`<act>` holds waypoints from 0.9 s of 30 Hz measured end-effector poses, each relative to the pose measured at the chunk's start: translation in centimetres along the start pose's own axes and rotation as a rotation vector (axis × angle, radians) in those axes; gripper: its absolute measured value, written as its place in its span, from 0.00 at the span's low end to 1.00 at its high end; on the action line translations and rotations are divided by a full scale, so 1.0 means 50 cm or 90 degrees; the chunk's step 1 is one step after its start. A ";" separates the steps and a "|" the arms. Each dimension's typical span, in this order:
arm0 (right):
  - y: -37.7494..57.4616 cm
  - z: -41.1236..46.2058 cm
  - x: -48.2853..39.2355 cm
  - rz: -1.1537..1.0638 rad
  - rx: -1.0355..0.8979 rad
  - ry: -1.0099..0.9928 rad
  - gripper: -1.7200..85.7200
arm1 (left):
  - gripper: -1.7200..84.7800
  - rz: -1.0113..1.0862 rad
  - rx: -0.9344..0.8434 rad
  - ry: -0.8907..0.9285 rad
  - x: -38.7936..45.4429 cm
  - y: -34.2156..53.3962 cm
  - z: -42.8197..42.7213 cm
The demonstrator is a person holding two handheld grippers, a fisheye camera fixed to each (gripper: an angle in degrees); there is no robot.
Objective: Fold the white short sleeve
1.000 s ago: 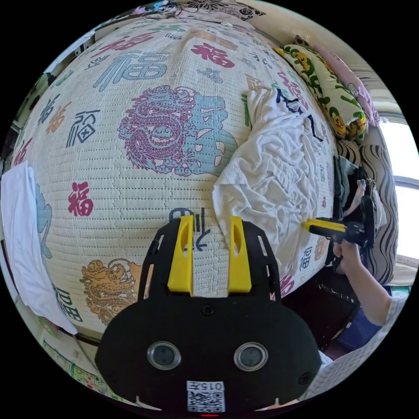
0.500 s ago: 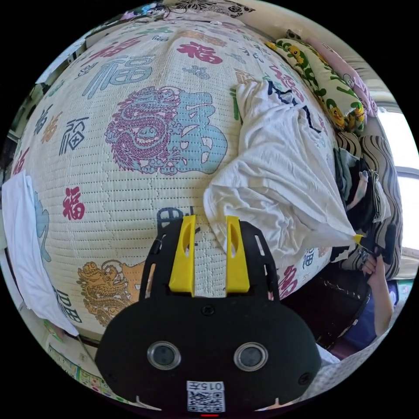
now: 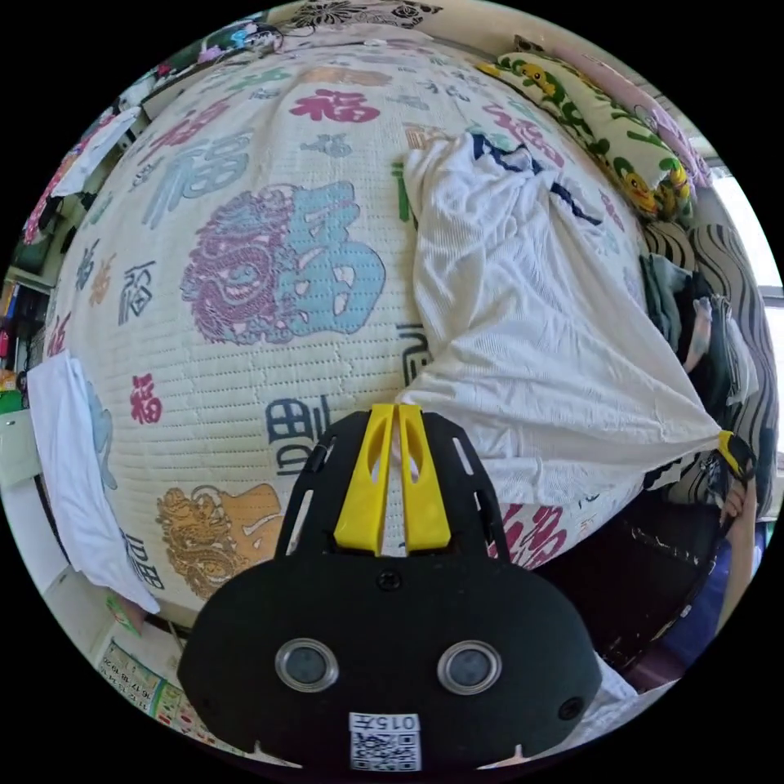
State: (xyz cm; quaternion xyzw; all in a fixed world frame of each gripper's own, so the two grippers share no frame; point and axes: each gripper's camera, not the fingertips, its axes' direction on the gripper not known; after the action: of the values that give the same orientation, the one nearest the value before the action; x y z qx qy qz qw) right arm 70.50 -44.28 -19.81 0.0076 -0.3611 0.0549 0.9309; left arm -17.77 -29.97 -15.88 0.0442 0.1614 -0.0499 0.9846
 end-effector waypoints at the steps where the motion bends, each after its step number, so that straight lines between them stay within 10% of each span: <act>1: -0.010 -0.008 -0.002 -0.002 0.009 -0.009 0.02 | 0.02 0.000 0.019 0.003 -0.008 -0.005 -0.020; 15: -0.205 -0.390 -0.340 -0.311 0.290 -0.127 0.02 | 0.02 0.169 0.523 0.064 -0.034 -0.201 -0.743; 27: 0.131 -0.226 -0.127 -0.177 0.093 -0.093 0.02 | 0.01 0.233 0.274 0.183 -0.127 0.111 -0.502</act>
State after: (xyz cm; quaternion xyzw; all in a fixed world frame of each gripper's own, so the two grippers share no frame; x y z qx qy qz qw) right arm 72.74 -37.75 -32.59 0.1292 -0.4183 -0.0487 0.8977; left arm -31.00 -21.37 -37.11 0.2864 0.2738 0.1015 0.9126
